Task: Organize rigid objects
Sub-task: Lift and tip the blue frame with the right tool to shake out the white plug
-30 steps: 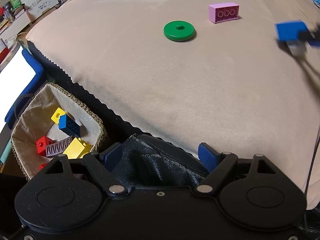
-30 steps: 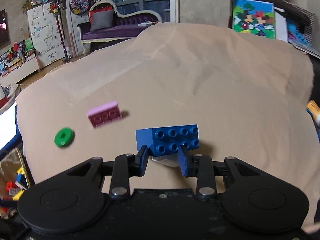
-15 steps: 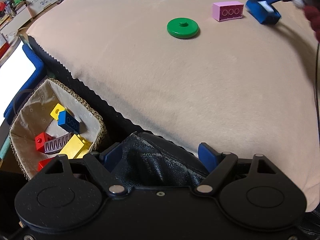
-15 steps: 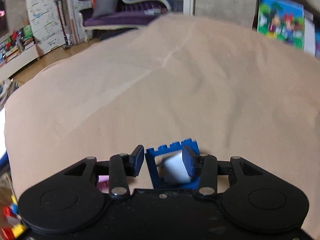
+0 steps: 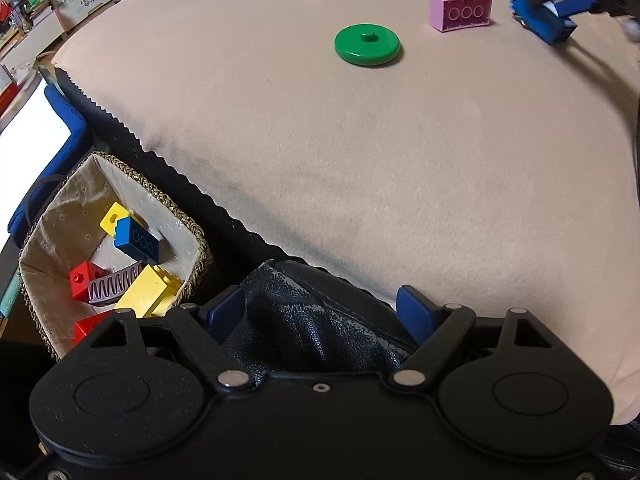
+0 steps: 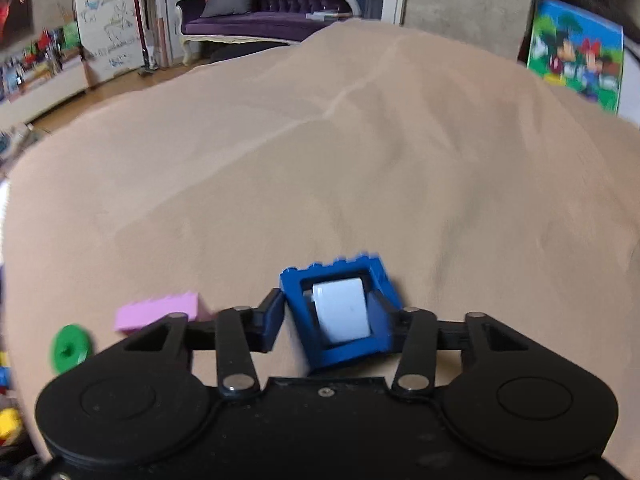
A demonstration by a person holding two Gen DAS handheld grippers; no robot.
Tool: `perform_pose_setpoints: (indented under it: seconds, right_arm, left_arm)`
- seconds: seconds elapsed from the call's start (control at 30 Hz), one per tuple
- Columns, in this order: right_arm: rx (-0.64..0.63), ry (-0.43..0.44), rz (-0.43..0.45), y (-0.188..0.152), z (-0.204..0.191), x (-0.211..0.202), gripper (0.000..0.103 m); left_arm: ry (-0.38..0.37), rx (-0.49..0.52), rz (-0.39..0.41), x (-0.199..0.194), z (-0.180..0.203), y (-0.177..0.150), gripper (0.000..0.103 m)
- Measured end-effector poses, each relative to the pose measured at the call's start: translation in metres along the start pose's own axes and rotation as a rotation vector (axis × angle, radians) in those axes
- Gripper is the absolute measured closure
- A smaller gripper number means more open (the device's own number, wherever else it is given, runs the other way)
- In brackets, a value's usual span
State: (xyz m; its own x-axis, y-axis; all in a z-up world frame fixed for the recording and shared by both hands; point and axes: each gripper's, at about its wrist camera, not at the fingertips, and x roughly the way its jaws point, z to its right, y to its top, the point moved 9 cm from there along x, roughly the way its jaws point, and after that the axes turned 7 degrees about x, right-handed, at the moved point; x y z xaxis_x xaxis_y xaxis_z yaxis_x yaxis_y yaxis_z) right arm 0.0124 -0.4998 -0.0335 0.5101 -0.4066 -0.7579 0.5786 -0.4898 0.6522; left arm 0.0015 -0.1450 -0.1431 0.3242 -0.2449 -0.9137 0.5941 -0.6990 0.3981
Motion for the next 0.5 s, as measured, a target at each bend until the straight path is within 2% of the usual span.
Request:
perform_pose_setpoints:
  seconds: [0.1,0.17,0.2,0.23,0.3,0.5]
  right_arm:
    - [0.048,0.052,-0.034,-0.006,0.013,-0.017,0.075]
    - [0.095,0.074,-0.02,-0.007,0.023,-0.027,0.071]
    - [0.117,0.077,-0.001,-0.004,0.03,-0.03,0.04]
    - [0.135,0.076,0.021,0.001,0.036,-0.031,0.001]
    - [0.136,0.058,0.071,0.0,0.045,-0.038,0.0]
    - [0.034,0.065,0.044,0.0,0.035,-0.015,0.0]
  left_arm:
    - [0.001,0.003,-0.002,0.0,0.001,0.0,0.024]
    - [0.003,0.004,-0.004,0.0,0.001,0.0,0.024]
    - [0.003,0.005,-0.004,0.0,0.001,0.0,0.024]
    - [0.004,0.006,-0.005,0.0,0.001,0.0,0.024]
    - [0.007,0.009,-0.007,0.0,0.002,0.0,0.024]
    - [0.011,0.012,-0.014,0.001,0.003,0.0,0.024]
